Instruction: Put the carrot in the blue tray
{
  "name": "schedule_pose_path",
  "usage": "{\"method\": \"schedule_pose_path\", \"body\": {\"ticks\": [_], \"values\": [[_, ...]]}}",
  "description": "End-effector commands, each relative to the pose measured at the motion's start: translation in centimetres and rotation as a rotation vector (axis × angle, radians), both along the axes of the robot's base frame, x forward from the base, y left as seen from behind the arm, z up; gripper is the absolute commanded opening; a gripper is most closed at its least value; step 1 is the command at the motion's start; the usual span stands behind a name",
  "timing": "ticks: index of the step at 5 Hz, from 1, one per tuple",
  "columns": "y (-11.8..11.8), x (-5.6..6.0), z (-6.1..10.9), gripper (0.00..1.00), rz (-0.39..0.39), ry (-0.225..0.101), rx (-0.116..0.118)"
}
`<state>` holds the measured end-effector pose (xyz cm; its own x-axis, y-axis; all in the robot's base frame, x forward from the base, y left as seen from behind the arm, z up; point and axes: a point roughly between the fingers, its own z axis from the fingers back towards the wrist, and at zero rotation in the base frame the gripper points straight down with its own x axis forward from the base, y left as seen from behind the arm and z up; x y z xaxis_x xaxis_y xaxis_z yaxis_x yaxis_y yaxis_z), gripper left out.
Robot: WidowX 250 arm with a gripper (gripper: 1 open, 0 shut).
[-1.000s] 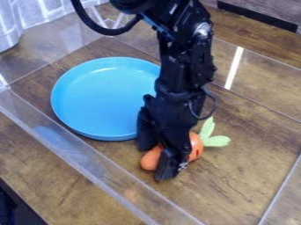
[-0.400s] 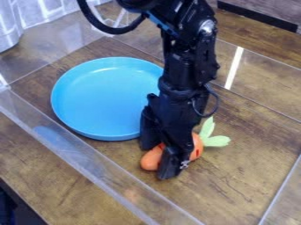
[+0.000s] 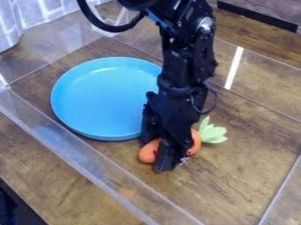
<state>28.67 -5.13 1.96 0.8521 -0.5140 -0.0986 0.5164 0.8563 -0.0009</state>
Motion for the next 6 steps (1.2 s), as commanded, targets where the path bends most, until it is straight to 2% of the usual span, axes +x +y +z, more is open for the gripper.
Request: {"method": "schedule_pose_path", "body": {"ticks": [1, 6], "values": [[0.6, 0.4, 1.5, 0.0, -0.006, -0.033, 0.005], [1.7, 0.1, 3.5, 0.0, -0.035, -0.042, 0.041]]}}
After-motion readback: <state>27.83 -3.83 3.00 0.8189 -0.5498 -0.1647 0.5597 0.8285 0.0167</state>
